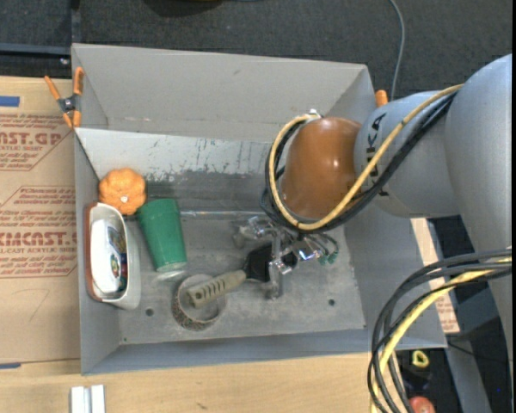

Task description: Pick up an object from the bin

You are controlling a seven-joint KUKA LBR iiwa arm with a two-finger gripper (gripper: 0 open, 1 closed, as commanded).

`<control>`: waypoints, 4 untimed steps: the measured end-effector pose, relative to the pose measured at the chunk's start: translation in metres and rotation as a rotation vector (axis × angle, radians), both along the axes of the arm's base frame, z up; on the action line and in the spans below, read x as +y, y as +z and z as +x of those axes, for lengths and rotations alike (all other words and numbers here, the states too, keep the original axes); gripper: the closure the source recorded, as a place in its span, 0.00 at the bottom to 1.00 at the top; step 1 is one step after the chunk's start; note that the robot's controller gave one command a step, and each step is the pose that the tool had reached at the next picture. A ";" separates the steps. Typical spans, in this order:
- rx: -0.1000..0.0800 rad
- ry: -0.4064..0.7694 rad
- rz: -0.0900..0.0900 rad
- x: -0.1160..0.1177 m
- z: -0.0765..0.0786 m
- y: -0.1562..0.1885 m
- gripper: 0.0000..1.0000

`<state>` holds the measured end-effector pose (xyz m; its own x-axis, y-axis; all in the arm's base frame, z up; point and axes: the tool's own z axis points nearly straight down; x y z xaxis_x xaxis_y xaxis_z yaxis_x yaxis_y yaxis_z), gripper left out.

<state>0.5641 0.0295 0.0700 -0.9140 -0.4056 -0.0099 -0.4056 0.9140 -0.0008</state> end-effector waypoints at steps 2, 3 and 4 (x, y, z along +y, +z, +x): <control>0.004 0.049 0.001 -0.012 0.000 0.000 1.00; 0.010 0.049 0.000 -0.011 -0.002 0.040 1.00; 0.005 0.050 0.000 -0.011 0.000 0.085 1.00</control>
Offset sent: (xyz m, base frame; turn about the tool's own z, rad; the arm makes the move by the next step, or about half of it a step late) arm 0.0000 0.0000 0.0000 0.0000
